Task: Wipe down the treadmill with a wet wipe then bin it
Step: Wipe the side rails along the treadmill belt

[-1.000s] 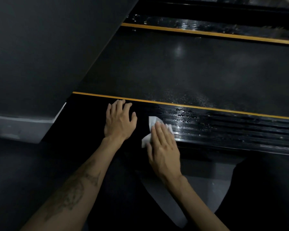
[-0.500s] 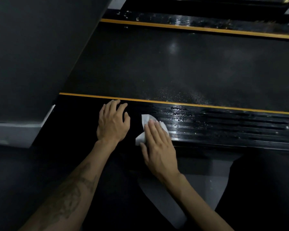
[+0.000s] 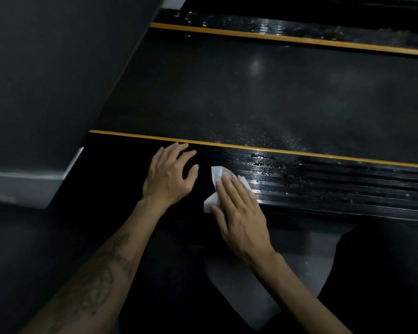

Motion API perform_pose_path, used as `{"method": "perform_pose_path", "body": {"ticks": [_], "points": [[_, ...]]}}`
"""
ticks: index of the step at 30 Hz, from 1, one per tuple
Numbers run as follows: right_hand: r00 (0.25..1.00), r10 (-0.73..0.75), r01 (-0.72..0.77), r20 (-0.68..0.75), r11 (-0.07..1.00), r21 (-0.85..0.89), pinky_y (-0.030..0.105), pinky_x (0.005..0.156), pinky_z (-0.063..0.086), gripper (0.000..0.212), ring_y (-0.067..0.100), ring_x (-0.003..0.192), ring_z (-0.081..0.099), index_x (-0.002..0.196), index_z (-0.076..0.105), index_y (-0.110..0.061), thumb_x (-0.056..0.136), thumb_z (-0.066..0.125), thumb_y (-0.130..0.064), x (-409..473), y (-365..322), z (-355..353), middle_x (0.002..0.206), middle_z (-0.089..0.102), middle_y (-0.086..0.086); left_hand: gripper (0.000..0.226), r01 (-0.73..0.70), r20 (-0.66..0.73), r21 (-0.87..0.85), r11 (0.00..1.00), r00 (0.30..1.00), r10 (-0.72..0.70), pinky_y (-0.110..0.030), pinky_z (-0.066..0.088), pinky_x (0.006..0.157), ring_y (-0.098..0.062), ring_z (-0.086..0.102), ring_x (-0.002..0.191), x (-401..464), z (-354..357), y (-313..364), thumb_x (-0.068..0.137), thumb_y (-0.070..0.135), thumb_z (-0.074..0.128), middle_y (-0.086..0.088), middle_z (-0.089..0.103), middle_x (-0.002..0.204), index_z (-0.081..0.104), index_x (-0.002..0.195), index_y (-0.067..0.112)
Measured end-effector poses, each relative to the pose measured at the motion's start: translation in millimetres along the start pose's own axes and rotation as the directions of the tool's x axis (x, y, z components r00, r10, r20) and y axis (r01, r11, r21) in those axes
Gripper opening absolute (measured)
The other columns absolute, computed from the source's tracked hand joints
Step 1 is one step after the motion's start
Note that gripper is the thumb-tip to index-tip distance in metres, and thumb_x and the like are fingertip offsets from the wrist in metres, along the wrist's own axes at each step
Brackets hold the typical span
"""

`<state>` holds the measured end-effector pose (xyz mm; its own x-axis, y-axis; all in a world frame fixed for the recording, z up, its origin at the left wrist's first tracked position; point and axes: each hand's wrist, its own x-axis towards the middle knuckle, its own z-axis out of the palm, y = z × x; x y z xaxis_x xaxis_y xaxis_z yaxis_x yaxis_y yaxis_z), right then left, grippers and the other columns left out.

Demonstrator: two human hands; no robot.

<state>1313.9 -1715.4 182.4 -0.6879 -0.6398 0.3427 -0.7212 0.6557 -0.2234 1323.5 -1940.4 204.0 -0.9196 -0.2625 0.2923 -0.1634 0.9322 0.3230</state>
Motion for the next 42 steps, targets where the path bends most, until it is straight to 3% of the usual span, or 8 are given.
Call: {"method": "perform_pose_path", "body": {"ticks": [3, 9, 17, 23, 29, 32, 36, 42], "points": [[0.999, -0.04, 0.039, -0.033, 0.999, -0.028, 0.042, 0.123, 0.03, 0.056, 0.024, 0.153, 0.031, 0.151, 0.047, -0.006, 0.105, 0.045, -0.037, -16, 16, -9, 0.161, 0.04, 0.011, 0.052, 0.002, -0.007, -0.004, 1.0, 1.0, -0.002, -0.048, 0.028, 0.123, -0.023, 0.045, 0.142, 2, 1, 1, 0.097, 0.046, 0.042, -0.001, 0.056, 0.144, 0.064, 0.136, 0.019], [0.989, 0.146, -0.143, 0.03, 0.985, -0.091, 0.044, 0.126, 0.022, 0.063, 0.028, 0.154, 0.027, 0.154, 0.042, -0.003, 0.107, 0.033, -0.044, 20, 4, 1, 0.162, 0.035, 0.017, 0.047, 0.008, -0.019, 0.025, 1.0, 1.0, -0.007, -0.049, 0.031, 0.121, -0.023, 0.046, 0.139, 1, 4, 3, 0.097, 0.037, 0.046, -0.003, 0.055, 0.143, 0.063, 0.135, 0.017], [1.0, 0.027, -0.026, 0.016, 0.999, -0.041, 0.04, 0.124, 0.027, 0.062, 0.023, 0.155, 0.026, 0.154, 0.043, -0.005, 0.107, 0.036, -0.045, -3, 8, -7, 0.163, 0.035, 0.012, 0.043, 0.002, -0.035, 0.032, 0.999, 0.999, -0.001, -0.049, 0.033, 0.12, -0.024, 0.047, 0.139, 2, 5, 2, 0.098, 0.034, 0.051, -0.005, 0.056, 0.144, 0.063, 0.135, 0.016], [0.972, 0.2, -0.194, 0.12, 0.979, -0.059, 0.041, 0.129, 0.015, 0.073, 0.024, 0.157, 0.016, 0.158, 0.033, -0.006, 0.105, 0.025, -0.056, 35, -1, 0, 0.166, 0.026, 0.014, 0.046, 0.011, -0.036, 0.051, 0.999, 0.999, -0.009, -0.049, 0.035, 0.118, -0.023, 0.049, 0.137, 2, 5, 3, 0.098, 0.038, 0.044, -0.004, 0.057, 0.141, 0.064, 0.134, 0.016], [0.994, 0.044, -0.042, 0.099, 0.999, -0.013, 0.037, 0.127, 0.018, 0.068, 0.019, 0.157, 0.018, 0.157, 0.038, -0.008, 0.106, 0.031, -0.053, 12, 4, -7, 0.166, 0.029, 0.009, 0.044, 0.004, -0.026, 0.057, 0.998, 1.0, -0.002, -0.048, 0.033, 0.12, -0.023, 0.047, 0.139, 2, 4, 5, 0.099, 0.033, 0.046, -0.004, 0.055, 0.143, 0.061, 0.136, 0.016], [0.988, 0.101, -0.097, 0.117, 0.995, -0.039, 0.04, 0.127, 0.021, 0.069, 0.02, 0.157, 0.019, 0.157, 0.038, -0.008, 0.105, 0.028, -0.053, 17, 17, -11, 0.166, 0.029, 0.01, 0.042, 0.01, -0.023, 0.065, 0.998, 1.0, -0.008, -0.048, 0.032, 0.121, -0.024, 0.046, 0.139, 2, 4, 4, 0.1, 0.031, 0.047, -0.005, 0.054, 0.144, 0.061, 0.137, 0.016], [0.97, 0.194, -0.182, 0.15, 0.979, -0.088, 0.04, 0.129, 0.01, 0.073, 0.024, 0.158, 0.014, 0.159, 0.03, -0.006, 0.105, 0.024, -0.054, 46, 6, 0, 0.167, 0.024, 0.015, 0.044, 0.015, -0.028, 0.058, 0.998, 1.0, -0.013, -0.05, 0.035, 0.119, -0.025, 0.047, 0.138, 2, 4, 5, 0.098, 0.033, 0.044, -0.006, 0.055, 0.143, 0.062, 0.135, 0.015], [0.988, 0.066, -0.065, 0.137, 0.998, -0.013, 0.035, 0.128, 0.014, 0.066, 0.018, 0.157, 0.016, 0.158, 0.035, -0.009, 0.107, 0.03, -0.05, 23, 16, -9, 0.167, 0.026, 0.008, 0.038, 0.009, -0.046, 0.051, 0.999, 0.999, -0.007, -0.05, 0.034, 0.119, -0.024, 0.048, 0.138, 2, 4, 5, 0.099, 0.027, 0.055, -0.005, 0.056, 0.143, 0.062, 0.135, 0.015]]}}
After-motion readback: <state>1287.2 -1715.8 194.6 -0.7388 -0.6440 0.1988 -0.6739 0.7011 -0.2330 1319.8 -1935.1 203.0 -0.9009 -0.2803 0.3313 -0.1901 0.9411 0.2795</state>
